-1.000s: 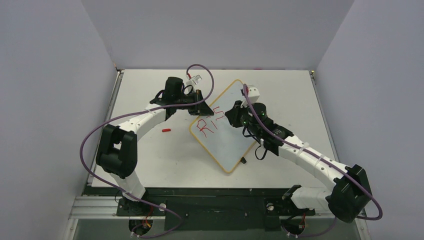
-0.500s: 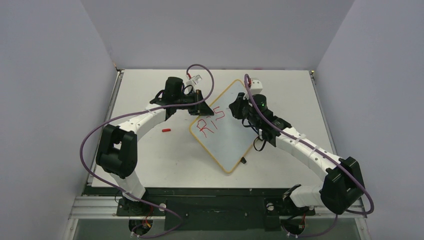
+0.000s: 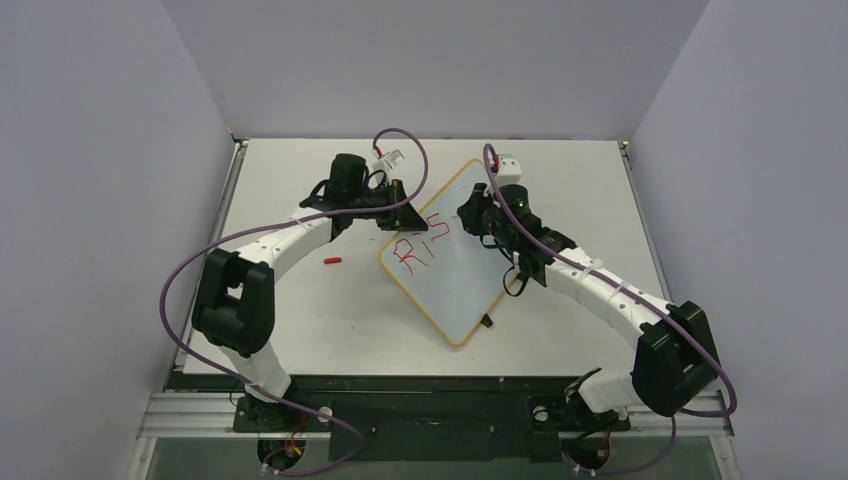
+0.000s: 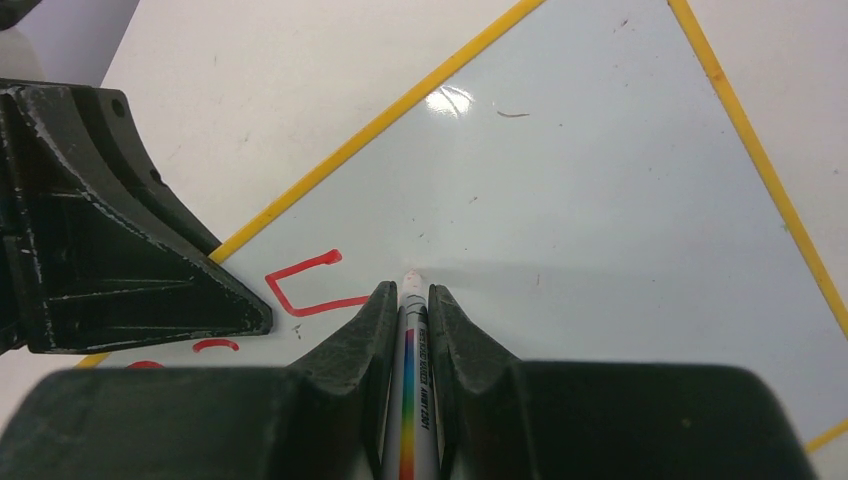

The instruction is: Write a sentence on the whiteboard

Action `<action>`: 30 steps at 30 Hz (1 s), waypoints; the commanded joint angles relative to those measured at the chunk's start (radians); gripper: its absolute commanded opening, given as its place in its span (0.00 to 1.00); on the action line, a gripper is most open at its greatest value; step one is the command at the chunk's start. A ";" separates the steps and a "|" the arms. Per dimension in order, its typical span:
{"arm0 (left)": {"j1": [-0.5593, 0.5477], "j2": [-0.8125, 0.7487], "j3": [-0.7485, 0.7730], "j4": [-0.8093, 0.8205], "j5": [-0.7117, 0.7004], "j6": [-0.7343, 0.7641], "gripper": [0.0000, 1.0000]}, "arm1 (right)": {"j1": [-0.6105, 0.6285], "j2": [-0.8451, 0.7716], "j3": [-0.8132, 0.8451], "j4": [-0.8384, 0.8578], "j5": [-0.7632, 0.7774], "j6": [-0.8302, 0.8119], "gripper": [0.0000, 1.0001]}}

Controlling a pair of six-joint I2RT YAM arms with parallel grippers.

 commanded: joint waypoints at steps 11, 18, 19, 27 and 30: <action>-0.012 -0.062 0.003 0.058 0.049 0.028 0.00 | -0.056 0.033 0.036 0.048 -0.009 0.005 0.00; -0.012 -0.063 0.002 0.057 0.049 0.029 0.00 | -0.077 0.057 0.059 0.056 -0.040 0.013 0.00; -0.012 -0.062 0.003 0.056 0.048 0.030 0.00 | -0.078 0.063 0.069 0.056 -0.041 0.013 0.00; -0.012 -0.060 0.002 0.055 0.047 0.031 0.00 | -0.081 0.101 0.121 0.057 -0.056 0.017 0.00; -0.012 -0.059 0.003 0.055 0.047 0.032 0.00 | -0.079 0.110 0.127 0.061 -0.077 0.027 0.00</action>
